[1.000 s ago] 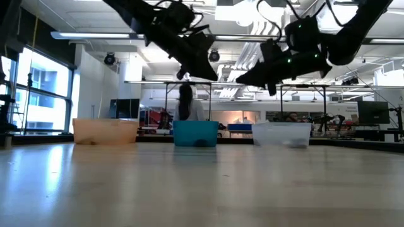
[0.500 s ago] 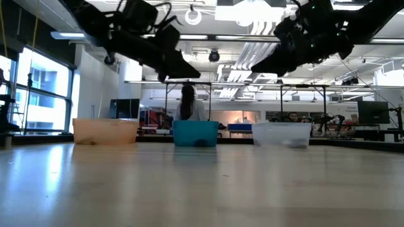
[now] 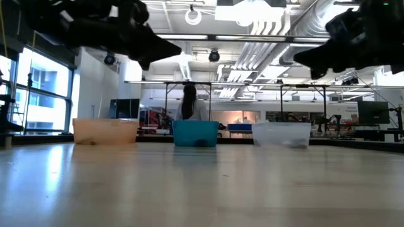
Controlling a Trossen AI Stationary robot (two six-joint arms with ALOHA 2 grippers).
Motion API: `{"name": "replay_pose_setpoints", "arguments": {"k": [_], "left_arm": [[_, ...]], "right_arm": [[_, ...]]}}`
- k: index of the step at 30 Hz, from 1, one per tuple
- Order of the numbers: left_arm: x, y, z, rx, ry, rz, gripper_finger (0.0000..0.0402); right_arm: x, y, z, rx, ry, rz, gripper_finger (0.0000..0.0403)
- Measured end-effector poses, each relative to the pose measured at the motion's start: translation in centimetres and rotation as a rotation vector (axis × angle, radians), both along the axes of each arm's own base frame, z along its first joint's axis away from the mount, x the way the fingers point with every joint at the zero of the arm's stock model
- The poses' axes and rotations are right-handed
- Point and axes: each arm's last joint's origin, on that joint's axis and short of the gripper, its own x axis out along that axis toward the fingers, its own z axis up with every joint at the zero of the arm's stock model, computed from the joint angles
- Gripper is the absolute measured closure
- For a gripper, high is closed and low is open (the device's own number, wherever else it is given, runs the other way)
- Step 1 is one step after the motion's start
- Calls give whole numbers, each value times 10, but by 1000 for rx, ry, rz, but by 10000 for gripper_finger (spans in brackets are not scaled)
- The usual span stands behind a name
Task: Sort silverware by color (type)
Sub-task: Return to Home Position
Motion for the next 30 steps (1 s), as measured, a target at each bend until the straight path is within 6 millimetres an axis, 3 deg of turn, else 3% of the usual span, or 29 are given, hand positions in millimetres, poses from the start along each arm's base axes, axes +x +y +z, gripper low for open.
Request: {"name": "replay_pose_setpoints", "arguments": {"k": [14,22,30], "left_arm": [[-62,-26,-18,-42,-115,14,401],[-97,-28,-38,-47,-181,59,401],[-104,-27,-36,-4,-169,126,401]], "right_arm": [[-42,11,0,-5,-142,-110,403],[-42,9,-3,7,-113,-175,403],[-42,7,-8,18,-65,-218,403]]}}
